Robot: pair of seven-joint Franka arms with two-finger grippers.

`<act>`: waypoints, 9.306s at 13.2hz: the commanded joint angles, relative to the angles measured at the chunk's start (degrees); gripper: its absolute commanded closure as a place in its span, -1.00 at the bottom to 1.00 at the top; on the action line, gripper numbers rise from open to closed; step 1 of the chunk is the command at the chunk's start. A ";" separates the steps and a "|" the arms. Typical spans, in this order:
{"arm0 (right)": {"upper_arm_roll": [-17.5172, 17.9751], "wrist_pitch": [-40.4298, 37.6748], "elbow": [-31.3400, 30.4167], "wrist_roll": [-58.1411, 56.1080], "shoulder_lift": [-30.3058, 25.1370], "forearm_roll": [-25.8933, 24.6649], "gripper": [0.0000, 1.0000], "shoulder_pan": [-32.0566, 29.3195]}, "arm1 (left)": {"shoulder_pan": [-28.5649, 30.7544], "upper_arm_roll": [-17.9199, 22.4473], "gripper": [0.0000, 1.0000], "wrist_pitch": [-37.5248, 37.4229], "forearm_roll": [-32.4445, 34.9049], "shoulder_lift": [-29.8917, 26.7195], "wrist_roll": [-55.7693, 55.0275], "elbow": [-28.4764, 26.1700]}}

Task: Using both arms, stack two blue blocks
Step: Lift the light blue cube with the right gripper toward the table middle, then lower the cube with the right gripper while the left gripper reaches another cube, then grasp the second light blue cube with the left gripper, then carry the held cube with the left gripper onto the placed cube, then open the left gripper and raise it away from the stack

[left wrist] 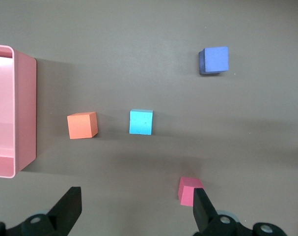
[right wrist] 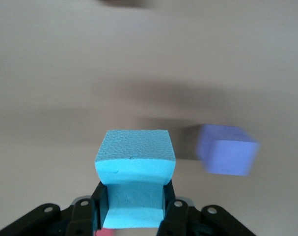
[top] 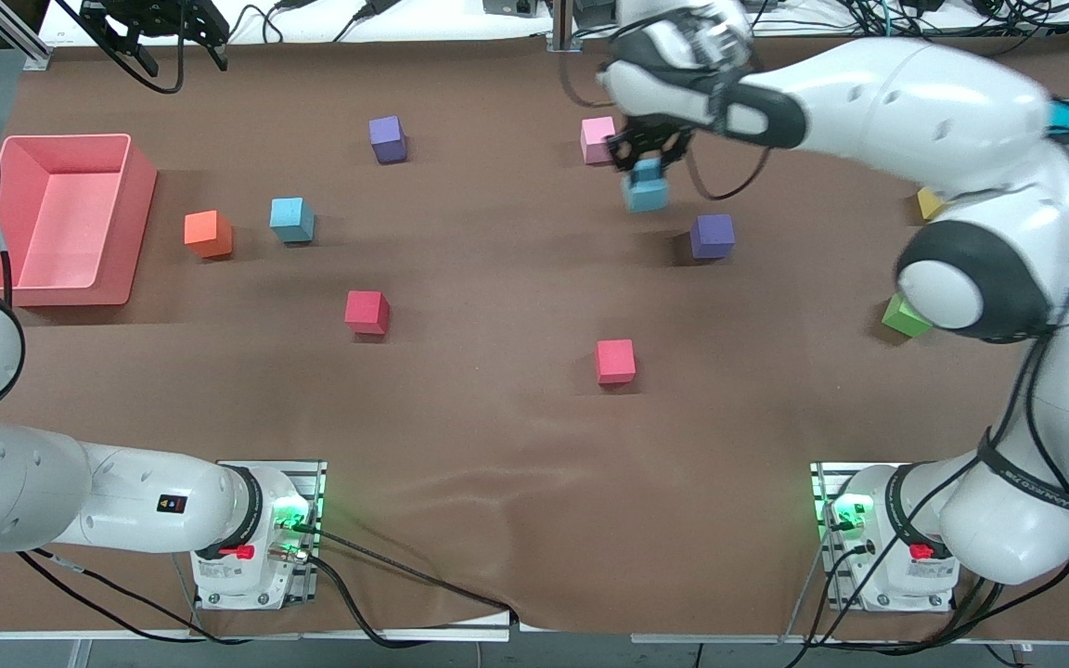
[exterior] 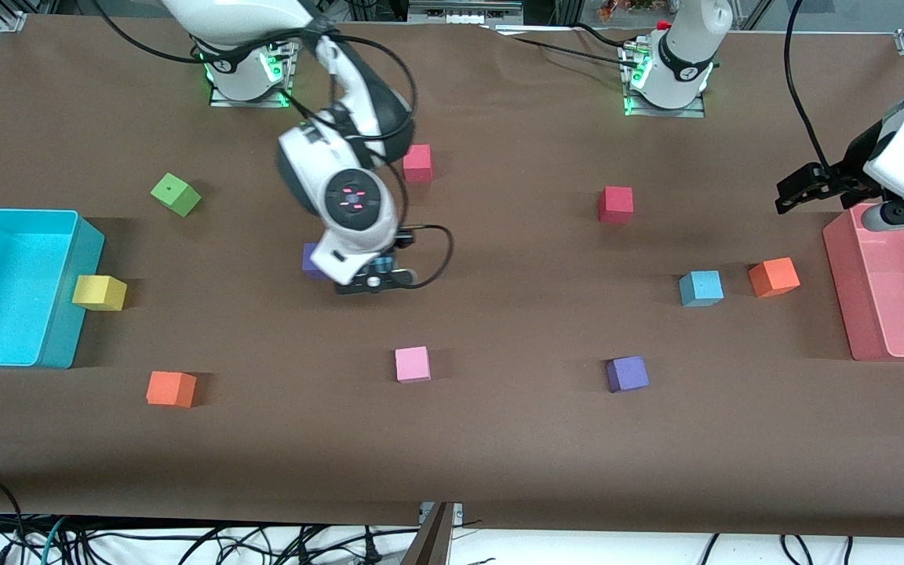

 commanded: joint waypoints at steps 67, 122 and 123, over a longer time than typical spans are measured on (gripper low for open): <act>-0.23 43.03 -34.34 -138.34 -2.21 88.76 -0.99 0.97 | 0.76 -0.17 -0.35 50.95 -1.13 23.33 7.03 -28.08; -0.41 41.89 -35.05 -142.29 -2.21 88.84 -0.99 0.18 | -21.50 -6.76 -1.00 24.10 -6.85 12.11 -36.59 -5.40; -0.41 41.89 -35.05 -142.29 -2.21 88.84 -0.99 0.18 | -19.13 -6.93 -1.00 20.49 -6.85 9.30 -32.91 -5.84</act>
